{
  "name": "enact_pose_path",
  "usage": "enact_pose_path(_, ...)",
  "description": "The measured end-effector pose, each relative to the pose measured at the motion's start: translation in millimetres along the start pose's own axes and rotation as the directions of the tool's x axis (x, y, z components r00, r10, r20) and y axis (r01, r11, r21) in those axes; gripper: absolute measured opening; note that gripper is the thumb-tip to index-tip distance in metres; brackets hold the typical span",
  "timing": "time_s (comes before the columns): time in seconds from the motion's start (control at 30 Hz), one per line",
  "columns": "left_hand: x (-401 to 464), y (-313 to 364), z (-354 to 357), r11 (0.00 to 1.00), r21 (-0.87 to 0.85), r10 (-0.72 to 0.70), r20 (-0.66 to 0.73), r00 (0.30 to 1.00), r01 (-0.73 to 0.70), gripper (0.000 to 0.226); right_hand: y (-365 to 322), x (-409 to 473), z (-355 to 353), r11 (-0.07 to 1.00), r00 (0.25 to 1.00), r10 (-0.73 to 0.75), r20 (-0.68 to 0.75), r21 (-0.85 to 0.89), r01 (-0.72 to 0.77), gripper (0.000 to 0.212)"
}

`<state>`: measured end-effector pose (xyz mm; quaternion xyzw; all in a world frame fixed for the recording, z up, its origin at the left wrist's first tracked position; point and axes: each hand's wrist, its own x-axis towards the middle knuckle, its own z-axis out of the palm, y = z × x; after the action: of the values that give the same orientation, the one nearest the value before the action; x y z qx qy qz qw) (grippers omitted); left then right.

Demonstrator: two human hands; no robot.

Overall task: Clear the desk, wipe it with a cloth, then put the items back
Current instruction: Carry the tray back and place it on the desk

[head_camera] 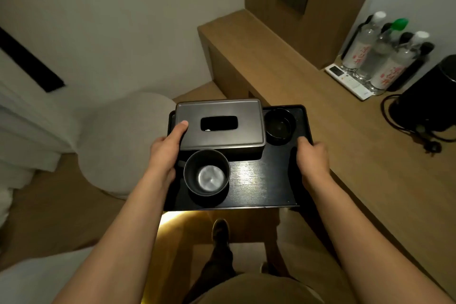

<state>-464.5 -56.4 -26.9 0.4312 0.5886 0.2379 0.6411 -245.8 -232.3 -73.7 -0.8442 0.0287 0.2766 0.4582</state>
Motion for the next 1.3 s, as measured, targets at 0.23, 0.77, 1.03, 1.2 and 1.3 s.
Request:
enact_pose_path(0.23, 105.7, 71.6, 44.2, 0.993, 0.111, 0.033, 0.154, 0.988, -0.051, 0.056, -40.6, 42.4, 33.0, 0.989, 0.987, 0.114, -0.109, 0.105, -0.103, 0.052)
enact_pose_path(0.77, 245.4, 152.9, 214.5, 0.870, 0.407, 0.144, 0.334, 0.932, -0.280, 0.065, -92.0, 181.7, 20.2, 0.929, 0.948, 0.317, -0.003, 0.199, -0.310, 0.052)
enact_pose_path(1.03, 311.2, 167.8, 285.4, 0.823, 0.491, 0.076, 0.406, 0.911, -0.287, 0.060, -104.3, 230.2, 32.7, 0.891, 0.916, 0.399, -0.029, 0.247, -0.381, 0.048)
enact_pose_path(1.2, 343.6, 178.6, 325.3, 0.783, 0.546, 0.026, 0.451, 0.892, -0.299, 0.040, -109.9, 250.7, 42.5, 0.880, 0.919, 0.388, -0.071, 0.325, -0.347, 0.033)
enact_pose_path(1.3, 361.5, 182.3, 348.3, 0.767, 0.565, -0.013, 0.487, 0.873, -0.303, 0.039, -116.4, 264.8, 52.6, 0.869, 0.901, 0.419, -0.111, 0.338, -0.362, 0.041)
